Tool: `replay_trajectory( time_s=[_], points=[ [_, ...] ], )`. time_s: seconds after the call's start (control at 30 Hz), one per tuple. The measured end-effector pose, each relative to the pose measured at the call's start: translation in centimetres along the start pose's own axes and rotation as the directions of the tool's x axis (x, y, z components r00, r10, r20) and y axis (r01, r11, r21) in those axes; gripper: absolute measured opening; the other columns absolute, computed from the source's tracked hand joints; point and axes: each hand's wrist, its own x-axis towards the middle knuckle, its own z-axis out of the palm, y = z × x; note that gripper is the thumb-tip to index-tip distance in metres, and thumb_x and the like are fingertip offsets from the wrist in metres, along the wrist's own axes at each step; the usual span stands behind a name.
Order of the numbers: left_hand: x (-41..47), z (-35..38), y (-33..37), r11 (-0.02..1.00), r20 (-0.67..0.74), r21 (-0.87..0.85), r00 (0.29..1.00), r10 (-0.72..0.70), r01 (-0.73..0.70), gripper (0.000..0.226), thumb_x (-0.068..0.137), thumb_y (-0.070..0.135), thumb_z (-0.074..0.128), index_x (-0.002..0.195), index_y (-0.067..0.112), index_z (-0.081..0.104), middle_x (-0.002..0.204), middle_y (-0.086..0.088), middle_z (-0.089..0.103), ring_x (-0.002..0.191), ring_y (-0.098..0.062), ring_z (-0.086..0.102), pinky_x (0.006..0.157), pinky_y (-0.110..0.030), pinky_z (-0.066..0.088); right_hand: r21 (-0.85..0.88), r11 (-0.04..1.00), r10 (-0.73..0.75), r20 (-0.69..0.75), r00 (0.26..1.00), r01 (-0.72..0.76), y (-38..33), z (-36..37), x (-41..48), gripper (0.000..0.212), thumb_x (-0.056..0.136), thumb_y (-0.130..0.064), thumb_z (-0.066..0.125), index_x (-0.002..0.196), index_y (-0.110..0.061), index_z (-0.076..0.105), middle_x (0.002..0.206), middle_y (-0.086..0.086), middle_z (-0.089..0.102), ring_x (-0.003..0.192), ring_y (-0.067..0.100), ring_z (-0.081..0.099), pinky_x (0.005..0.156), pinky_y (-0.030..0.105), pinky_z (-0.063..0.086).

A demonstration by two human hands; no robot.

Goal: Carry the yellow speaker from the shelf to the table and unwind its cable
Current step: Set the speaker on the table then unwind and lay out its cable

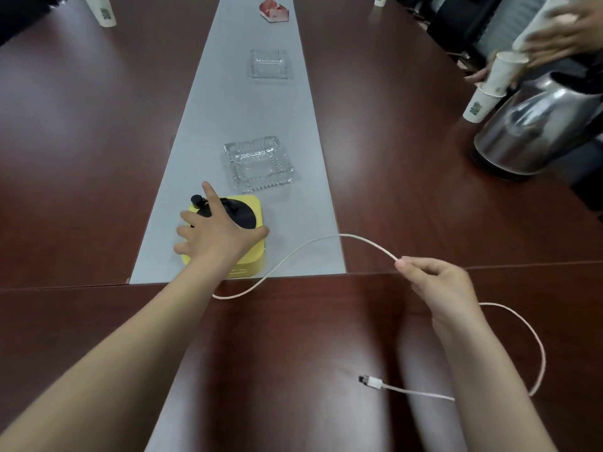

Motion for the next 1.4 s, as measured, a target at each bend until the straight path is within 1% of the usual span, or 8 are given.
replay_trajectory(
  time_s=[0.17, 0.3, 0.47, 0.63, 0.8, 0.93, 1.17, 1.4],
  points=[
    [-0.9, -0.3, 0.7, 0.999, 0.053, 0.034, 0.999, 0.001, -0.003, 0.122, 0.064, 0.068, 0.066, 0.149, 0.030, -0.011, 0.156, -0.026, 0.002, 0.141, -0.048, 0.012, 0.106, -0.063, 0.020, 0.073, 0.981, 0.170, 0.105, 0.980, -0.178, -0.8, -1.4, -2.2, 0.015, 0.080, -0.009, 0.069, 0.068, -0.017, 0.066, 0.071, 0.000, 0.062, 0.077, 0.008, 0.058, 0.090, 0.036, 0.047],
    [-4.9, 0.3, 3.0, 0.969, 0.001, 0.056, 0.971, 0.241, -0.240, 0.095, 0.078, 0.056, 0.062, 0.151, 0.020, 0.012, 0.160, -0.020, -0.001, 0.148, -0.038, -0.006, 0.111, -0.068, 0.006, 0.104, 0.964, 0.223, 0.194, 0.955, -0.247, -1.5, -2.8, -3.9, 0.018, 0.082, -0.009, 0.068, 0.065, -0.015, 0.065, 0.069, 0.002, 0.058, 0.072, 0.006, 0.057, 0.081, 0.034, 0.052],
    [-14.0, 2.1, 5.2, 0.854, -0.077, -0.287, 0.899, 0.432, -0.435, 0.036, 0.087, 0.036, 0.058, 0.117, 0.018, 0.059, 0.137, -0.010, 0.048, 0.133, -0.028, 0.035, 0.108, -0.040, 0.025, 0.184, 0.934, 0.237, 0.324, 0.916, -0.307, -2.5, -3.7, -5.4, 0.013, 0.085, -0.008, 0.064, 0.072, -0.010, 0.062, 0.081, 0.005, 0.063, 0.087, 0.013, 0.060, 0.075, 0.037, 0.052],
    [-23.3, 4.1, 4.6, 0.621, 0.149, -0.773, 0.915, 0.376, -0.129, 0.007, 0.092, 0.023, 0.052, 0.093, 0.021, 0.059, 0.103, 0.001, 0.063, 0.103, -0.018, 0.057, 0.082, -0.023, 0.039, 0.255, 0.906, 0.204, 0.436, 0.876, -0.338, -4.3, -4.4, -6.7, 0.013, 0.087, -0.009, 0.061, 0.075, -0.008, 0.059, 0.074, 0.004, 0.061, 0.075, 0.014, 0.061, 0.062, 0.034, 0.056],
    [-28.2, 4.9, 5.7, 0.440, 0.490, -0.853, 0.720, 0.491, 0.280, 0.036, 0.101, 0.034, 0.031, 0.104, 0.021, 0.064, 0.092, 0.015, 0.072, 0.091, 0.006, 0.064, 0.098, -0.023, 0.044, 0.242, 0.901, 0.188, 0.532, 0.826, -0.361, -6.5, -4.4, -7.8, 0.019, 0.092, -0.014, 0.056, 0.074, -0.007, 0.057, 0.073, 0.008, 0.059, 0.071, 0.020, 0.063, 0.059, 0.037, 0.058],
    [-30.0, 4.0, 5.0, 0.378, 0.345, -0.914, 0.767, 0.541, 0.144, 0.042, 0.095, 0.044, 0.037, 0.084, 0.019, 0.068, 0.091, -0.002, 0.074, 0.097, -0.014, 0.067, 0.099, -0.033, 0.047, 0.232, 0.872, 0.208, 0.624, 0.753, -0.432, -7.3, -4.7, -8.9, 0.027, 0.094, -0.021, 0.052, 0.071, -0.007, 0.053, 0.070, 0.013, 0.064, 0.069, 0.026, 0.068, 0.063, 0.041, 0.058],
    [-32.3, -0.1, 2.4, 0.283, 0.223, -0.955, 0.836, 0.502, 0.085, 0.047, 0.101, 0.027, 0.029, 0.059, 0.014, 0.045, 0.057, 0.000, 0.069, 0.060, -0.010, 0.068, 0.063, -0.019, 0.052, 0.053, 0.970, 0.089, 0.832, 0.548, -0.238, -5.9, -6.9, -12.3, 0.019, 0.093, -0.011, 0.048, 0.076, -0.007, 0.055, 0.079, 0.014, 0.075, 0.073, 0.022, 0.073, 0.070, 0.029, 0.059],
    [-36.0, -5.2, -2.1, 0.215, 0.307, -0.949, 0.839, 0.450, 0.232, 0.035, 0.102, 0.024, 0.026, 0.072, 0.013, 0.039, 0.054, -0.007, 0.070, 0.050, -0.018, 0.068, 0.054, -0.017, 0.052, 0.152, 0.972, -0.019, 0.807, 0.590, -0.177, -5.9, -5.6, -17.7, 0.018, 0.091, -0.009, 0.049, 0.076, -0.008, 0.059, 0.071, 0.007, 0.076, 0.069, 0.018, 0.073, 0.088, 0.036, 0.051]
  ],
)
